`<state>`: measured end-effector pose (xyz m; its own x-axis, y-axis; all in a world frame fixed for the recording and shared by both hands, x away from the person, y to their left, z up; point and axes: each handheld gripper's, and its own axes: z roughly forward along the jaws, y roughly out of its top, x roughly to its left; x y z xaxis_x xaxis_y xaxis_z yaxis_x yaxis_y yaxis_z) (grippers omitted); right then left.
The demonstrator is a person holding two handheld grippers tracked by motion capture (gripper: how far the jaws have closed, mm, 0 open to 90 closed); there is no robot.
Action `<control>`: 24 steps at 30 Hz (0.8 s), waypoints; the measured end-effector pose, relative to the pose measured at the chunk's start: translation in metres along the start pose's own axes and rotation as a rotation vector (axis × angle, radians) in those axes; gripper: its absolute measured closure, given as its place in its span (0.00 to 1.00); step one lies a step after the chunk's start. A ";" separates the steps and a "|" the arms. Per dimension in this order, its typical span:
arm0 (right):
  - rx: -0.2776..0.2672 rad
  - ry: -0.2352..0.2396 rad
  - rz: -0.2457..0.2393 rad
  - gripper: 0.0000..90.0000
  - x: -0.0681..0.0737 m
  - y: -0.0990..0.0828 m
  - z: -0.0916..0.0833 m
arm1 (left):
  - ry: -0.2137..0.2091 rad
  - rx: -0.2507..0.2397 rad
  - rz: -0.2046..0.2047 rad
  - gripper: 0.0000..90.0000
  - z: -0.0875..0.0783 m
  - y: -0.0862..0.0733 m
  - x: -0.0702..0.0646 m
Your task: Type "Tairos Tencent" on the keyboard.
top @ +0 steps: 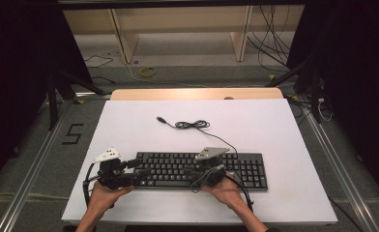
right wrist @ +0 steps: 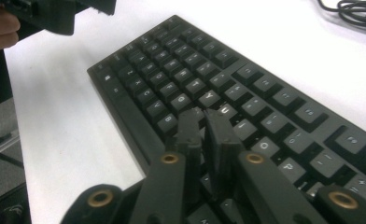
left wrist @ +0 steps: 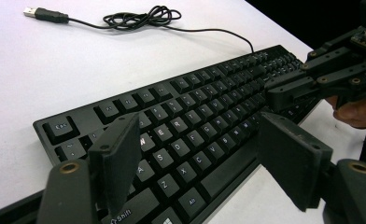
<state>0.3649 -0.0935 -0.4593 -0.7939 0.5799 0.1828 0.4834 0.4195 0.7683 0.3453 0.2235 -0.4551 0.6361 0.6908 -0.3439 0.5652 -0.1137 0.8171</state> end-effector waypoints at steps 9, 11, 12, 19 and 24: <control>-0.015 0.000 0.021 0.81 -0.008 0.002 -0.001 | 0.003 0.008 -0.003 0.33 0.001 -0.001 0.002; -0.010 0.002 0.027 0.77 -0.009 0.002 0.000 | -0.001 0.009 -0.002 0.33 0.001 -0.001 0.002; -0.006 0.000 0.027 0.76 -0.010 0.002 0.000 | -0.001 0.011 -0.002 0.33 0.001 -0.001 0.003; -0.009 0.007 0.047 0.64 -0.014 0.004 0.002 | -0.002 0.025 0.000 0.33 0.004 -0.002 0.004; -0.002 0.003 0.048 0.61 -0.016 0.005 0.005 | 0.003 0.039 0.006 0.33 0.005 -0.003 0.004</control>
<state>0.3819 -0.0977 -0.4618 -0.7710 0.5973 0.2208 0.5197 0.3898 0.7602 0.3490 0.2225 -0.4611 0.6376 0.6925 -0.3376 0.5818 -0.1456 0.8002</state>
